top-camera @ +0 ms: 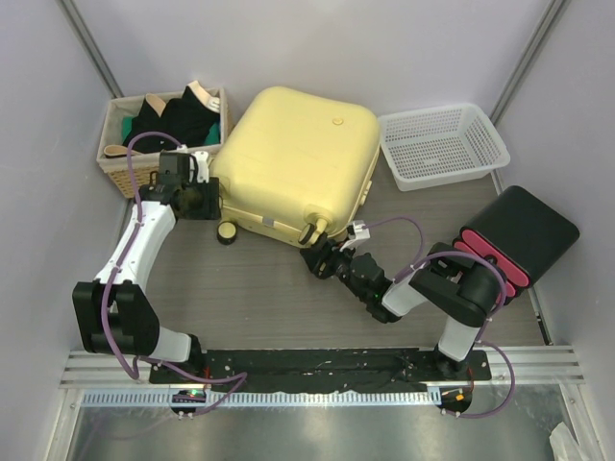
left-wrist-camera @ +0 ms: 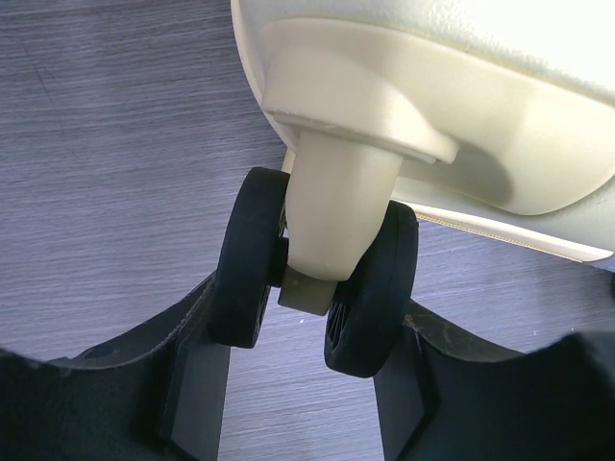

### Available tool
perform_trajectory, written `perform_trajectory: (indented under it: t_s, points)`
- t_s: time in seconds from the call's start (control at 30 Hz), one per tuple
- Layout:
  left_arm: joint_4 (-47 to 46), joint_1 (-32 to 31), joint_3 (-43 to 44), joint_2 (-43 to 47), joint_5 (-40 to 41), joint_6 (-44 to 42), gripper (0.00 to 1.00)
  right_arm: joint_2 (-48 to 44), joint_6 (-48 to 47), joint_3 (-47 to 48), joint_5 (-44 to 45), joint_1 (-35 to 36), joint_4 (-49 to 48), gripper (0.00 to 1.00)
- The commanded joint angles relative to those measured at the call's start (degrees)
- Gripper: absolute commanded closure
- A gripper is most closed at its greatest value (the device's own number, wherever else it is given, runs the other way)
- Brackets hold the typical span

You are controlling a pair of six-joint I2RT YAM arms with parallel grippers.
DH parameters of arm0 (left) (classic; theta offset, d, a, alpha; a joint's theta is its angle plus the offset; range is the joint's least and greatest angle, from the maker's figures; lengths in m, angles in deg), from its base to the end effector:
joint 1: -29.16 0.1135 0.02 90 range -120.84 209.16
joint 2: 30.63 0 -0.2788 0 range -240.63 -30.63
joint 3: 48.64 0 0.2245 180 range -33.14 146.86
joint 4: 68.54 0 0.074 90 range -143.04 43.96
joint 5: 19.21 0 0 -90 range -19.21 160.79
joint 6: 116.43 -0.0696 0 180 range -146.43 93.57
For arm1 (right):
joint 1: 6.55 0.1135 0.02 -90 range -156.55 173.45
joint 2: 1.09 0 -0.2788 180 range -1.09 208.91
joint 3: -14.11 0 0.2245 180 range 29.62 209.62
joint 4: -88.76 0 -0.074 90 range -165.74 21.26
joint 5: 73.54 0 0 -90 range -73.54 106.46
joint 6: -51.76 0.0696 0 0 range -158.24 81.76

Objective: Open, take out, and arrange the luggage

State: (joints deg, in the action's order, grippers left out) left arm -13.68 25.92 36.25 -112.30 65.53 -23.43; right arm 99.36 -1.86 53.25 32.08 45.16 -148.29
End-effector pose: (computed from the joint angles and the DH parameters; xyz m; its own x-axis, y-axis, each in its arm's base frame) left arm 0.2919 -0.0229 0.2896 -0.7877 -0.0076 -0.6160 0.0720 0.9919 -0.1043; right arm 0.2124 0.2388 0.1803 -0.3867 0.4320 -0.8147 -0.4473 0.6847 0.5754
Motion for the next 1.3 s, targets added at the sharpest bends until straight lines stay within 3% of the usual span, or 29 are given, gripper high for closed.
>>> perform_trajectory:
  t_s: [0.0,0.37,0.6,0.8,1.0,1.27]
  points:
    - [0.0,-0.4,2.7,1.0,-1.5,2.6,1.0,-0.4,-1.5,2.4,7.6,-0.6,-7.7,0.46]
    - [0.1,-0.4,2.6,0.5,-1.1,2.5,1.0,-1.1,-1.1,1.1,7.7,-0.6,-13.7,0.71]
    - [0.2,-0.4,2.6,-0.8,0.0,1.9,1.0,-2.8,-1.1,-0.7,7.2,-0.6,-15.7,0.98]
    - [0.1,-0.4,2.2,-0.9,2.9,1.4,1.0,-3.7,-0.3,-3.3,9.9,-0.6,-14.6,0.99]
    - [0.4,0.0,2.0,-1.8,4.9,1.0,1.0,-10.5,0.3,-3.1,18.4,-0.6,2.1,0.99]
    - [0.1,1.6,1.7,-3.3,8.2,1.3,1.0,-17.6,-1.7,-5.5,24.0,-0.6,10.5,0.99]
